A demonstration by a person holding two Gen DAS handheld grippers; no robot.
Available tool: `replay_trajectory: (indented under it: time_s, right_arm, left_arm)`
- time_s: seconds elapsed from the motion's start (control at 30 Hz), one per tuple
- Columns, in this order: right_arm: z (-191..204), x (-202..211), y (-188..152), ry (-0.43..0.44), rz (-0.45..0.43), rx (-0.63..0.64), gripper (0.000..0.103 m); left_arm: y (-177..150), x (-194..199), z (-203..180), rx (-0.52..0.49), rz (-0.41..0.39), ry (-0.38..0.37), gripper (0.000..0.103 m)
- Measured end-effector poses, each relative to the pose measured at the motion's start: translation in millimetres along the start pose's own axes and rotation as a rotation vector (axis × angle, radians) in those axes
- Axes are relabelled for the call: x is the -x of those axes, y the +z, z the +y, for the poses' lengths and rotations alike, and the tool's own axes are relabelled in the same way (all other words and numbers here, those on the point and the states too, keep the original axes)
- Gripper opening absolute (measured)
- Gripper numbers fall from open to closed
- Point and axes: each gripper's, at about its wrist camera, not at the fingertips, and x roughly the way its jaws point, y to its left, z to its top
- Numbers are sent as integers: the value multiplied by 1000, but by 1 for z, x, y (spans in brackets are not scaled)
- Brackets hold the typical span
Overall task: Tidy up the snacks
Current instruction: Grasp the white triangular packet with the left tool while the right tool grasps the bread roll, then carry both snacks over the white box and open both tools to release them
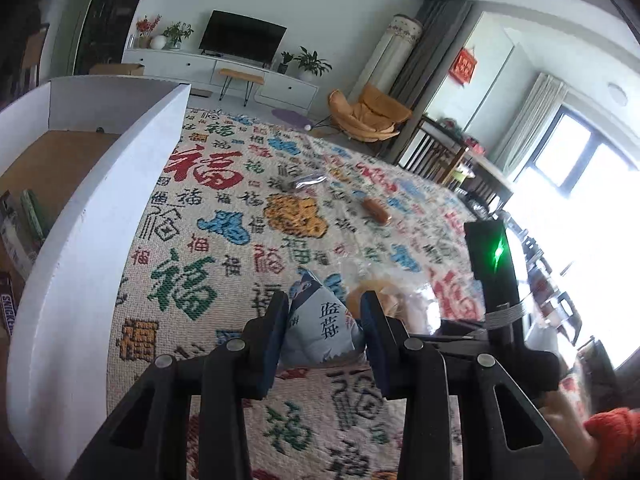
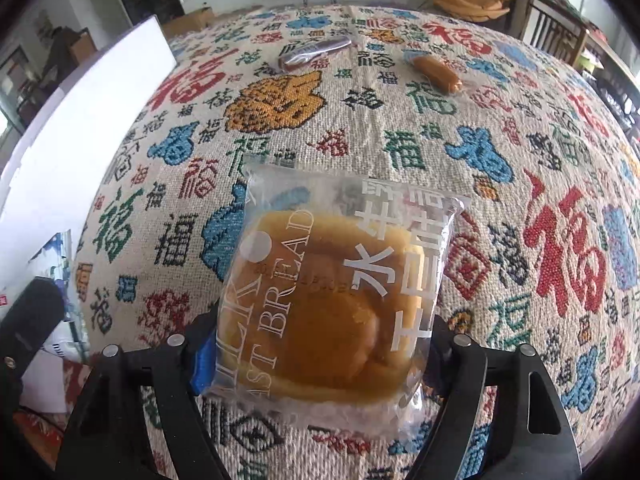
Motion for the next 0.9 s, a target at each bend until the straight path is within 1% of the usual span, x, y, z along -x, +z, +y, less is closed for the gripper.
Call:
replay_trajectory:
  time_s: [0.07,0.13,0.2,0.23,0.27,0.37,0.43,0.47,0.5,0.53,0.57,0.6,0.63,0.67,0.73,0.8,0.83,0.9]
  right_arm:
    - [-4,20,-1,56,-22,1,75]
    - [1,45,6,99,-77,27,75]
    - [21,74,22,179,-138,60,75]
    - [38,91,31,217,-172,93,75]
    - [56,106,40,255,-204,130,76]
    - [120,134,70,357,-256,248,76]
    - [163,138,87,434,-257,290,76]
    - [182,137,95,461,-251,306,78]
    - [202,132,102,485,-239,326,79]
    - [223,124,109,506,-212,348,82]
    - [241,113,115,507,-172,364,88]
    - [255,102,121,496,-133,369,88]
    - [264,94,125,500,-113,362,88]
    - [268,90,128,509,-116,351,88]
    - [268,89,131,516,-139,334,88]
    - [256,94,127,547,-169,322,88]
    - [245,100,122,544,-200,326,88]
    - [222,104,111,490,-269,350,88]
  left_arm:
    - [13,23,-5,35,-42,-43,37]
    - [28,47,-5,66,-85,-69,37]
    - [44,74,4,89,-138,-61,37]
    - [51,90,11,96,-171,-34,37]
    - [57,105,21,102,-200,6,37]
    - [66,139,55,119,-252,195,37]
    - [63,147,81,143,-235,345,38]
    - [58,147,94,167,-214,433,41]
    - [52,144,110,200,-175,520,55]
    - [47,140,122,228,-140,565,67]
    - [42,137,130,247,-117,583,85]
    - [37,135,137,257,-106,588,87]
    - [33,133,140,261,-105,591,87]
    - [31,132,142,261,-108,595,89]
    - [29,133,139,251,-124,599,89]
    - [32,132,133,241,-153,590,89]
    - [34,132,127,236,-167,571,89]
    - [35,128,106,213,-184,510,89]
